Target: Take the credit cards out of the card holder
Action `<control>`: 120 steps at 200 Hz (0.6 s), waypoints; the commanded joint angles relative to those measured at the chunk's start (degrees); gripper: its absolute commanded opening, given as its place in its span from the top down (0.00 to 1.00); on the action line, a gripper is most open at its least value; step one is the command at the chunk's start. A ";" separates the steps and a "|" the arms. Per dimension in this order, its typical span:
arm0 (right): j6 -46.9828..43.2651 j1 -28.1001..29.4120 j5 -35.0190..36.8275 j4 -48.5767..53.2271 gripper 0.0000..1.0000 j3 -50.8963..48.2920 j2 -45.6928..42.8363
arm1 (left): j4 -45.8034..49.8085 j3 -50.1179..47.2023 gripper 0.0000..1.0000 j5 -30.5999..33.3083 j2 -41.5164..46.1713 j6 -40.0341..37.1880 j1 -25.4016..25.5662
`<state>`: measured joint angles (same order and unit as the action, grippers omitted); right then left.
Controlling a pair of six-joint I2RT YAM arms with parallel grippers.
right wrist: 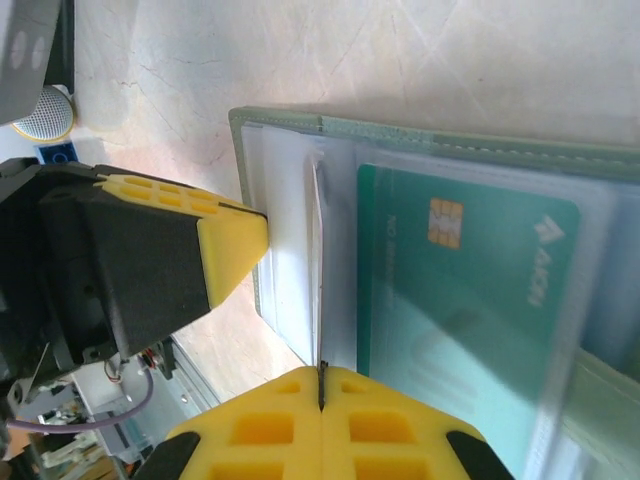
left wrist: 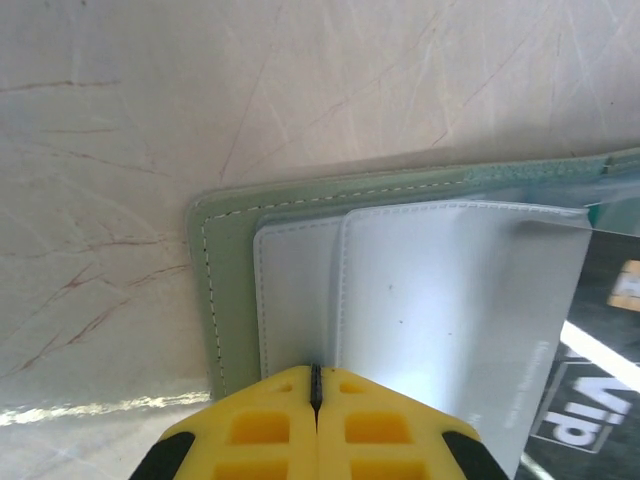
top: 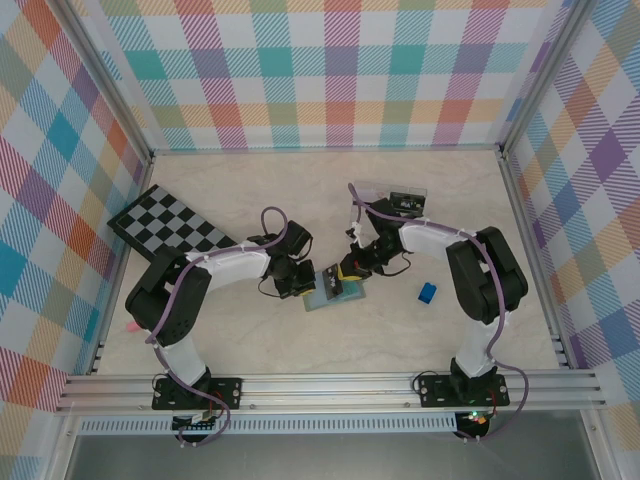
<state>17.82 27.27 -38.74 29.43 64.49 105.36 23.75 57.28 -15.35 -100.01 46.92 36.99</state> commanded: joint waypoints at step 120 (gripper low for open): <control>-11.57 -2.03 -7.24 7.18 1.00 5.65 -8.62 | -21.01 -11.25 0.21 -12.39 19.12 7.77 -6.29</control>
<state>5.93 26.06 -39.66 36.97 68.79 95.85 15.00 50.46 -20.64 -82.98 50.96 32.71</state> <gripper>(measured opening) 0.048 0.739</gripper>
